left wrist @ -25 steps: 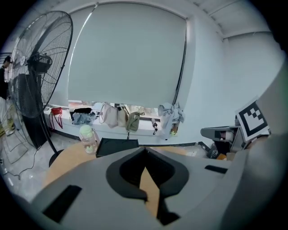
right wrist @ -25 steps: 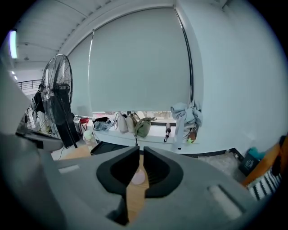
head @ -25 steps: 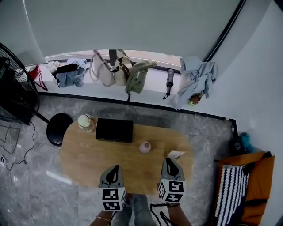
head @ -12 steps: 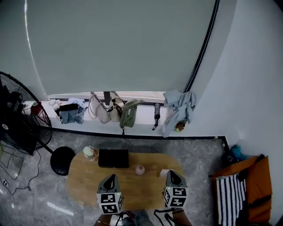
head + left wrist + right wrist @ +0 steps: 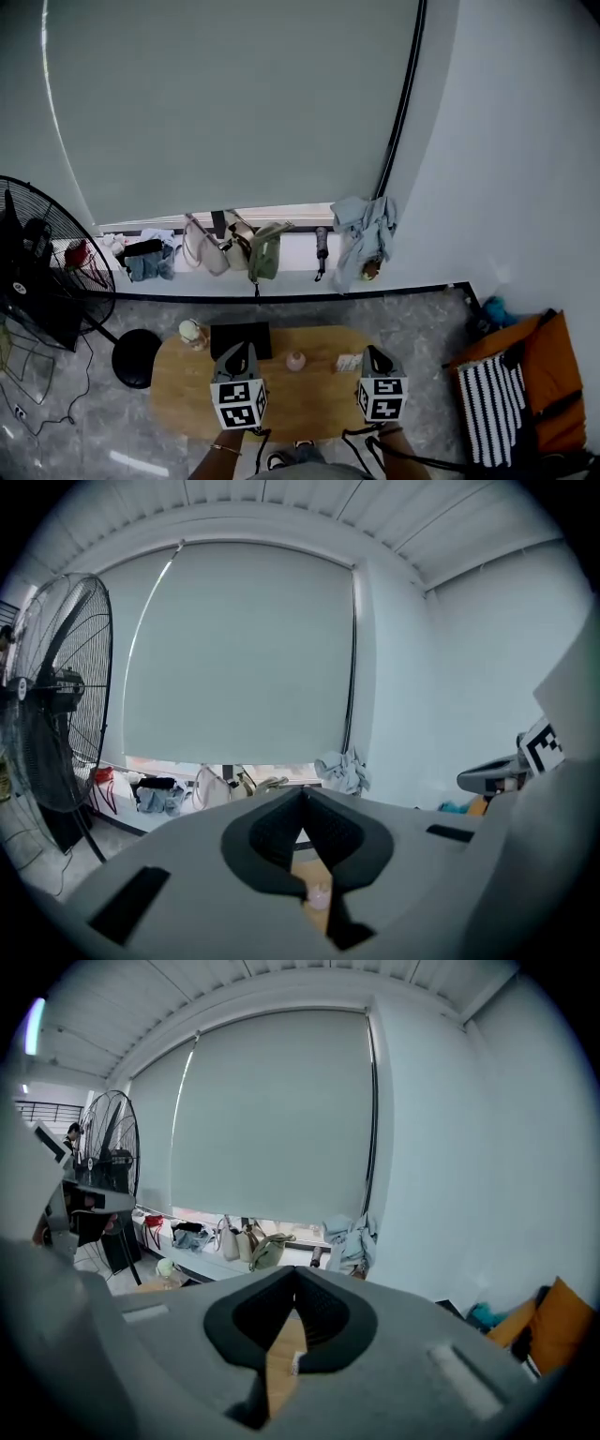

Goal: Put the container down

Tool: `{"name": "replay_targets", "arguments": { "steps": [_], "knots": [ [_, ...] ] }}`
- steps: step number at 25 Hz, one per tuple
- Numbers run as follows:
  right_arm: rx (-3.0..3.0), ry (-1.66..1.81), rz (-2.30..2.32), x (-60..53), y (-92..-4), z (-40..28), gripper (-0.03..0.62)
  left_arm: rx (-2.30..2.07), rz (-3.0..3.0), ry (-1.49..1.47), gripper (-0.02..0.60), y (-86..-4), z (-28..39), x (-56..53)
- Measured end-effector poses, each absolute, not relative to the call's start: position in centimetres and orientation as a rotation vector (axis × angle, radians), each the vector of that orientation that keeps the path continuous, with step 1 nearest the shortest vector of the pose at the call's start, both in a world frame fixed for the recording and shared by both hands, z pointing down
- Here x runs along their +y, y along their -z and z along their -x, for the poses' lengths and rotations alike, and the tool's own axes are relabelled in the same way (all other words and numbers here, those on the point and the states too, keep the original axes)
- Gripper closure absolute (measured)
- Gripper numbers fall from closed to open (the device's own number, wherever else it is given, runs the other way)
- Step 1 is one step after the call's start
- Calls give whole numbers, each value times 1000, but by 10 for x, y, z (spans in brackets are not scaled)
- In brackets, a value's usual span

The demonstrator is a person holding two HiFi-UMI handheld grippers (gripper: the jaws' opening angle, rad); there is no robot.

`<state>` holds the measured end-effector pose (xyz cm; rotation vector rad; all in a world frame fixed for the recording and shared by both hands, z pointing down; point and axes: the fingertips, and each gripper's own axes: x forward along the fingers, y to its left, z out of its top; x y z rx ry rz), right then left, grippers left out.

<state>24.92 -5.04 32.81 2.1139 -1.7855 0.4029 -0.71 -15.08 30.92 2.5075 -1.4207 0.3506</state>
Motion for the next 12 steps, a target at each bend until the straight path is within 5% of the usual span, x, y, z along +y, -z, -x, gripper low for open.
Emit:
{"name": "replay_targets", "arguments": {
  "steps": [12],
  "knots": [
    [-1802,-391,-2124,-57,-311,-248,588,-1450,-2509,-350,584,-304,12,-156]
  ]
}}
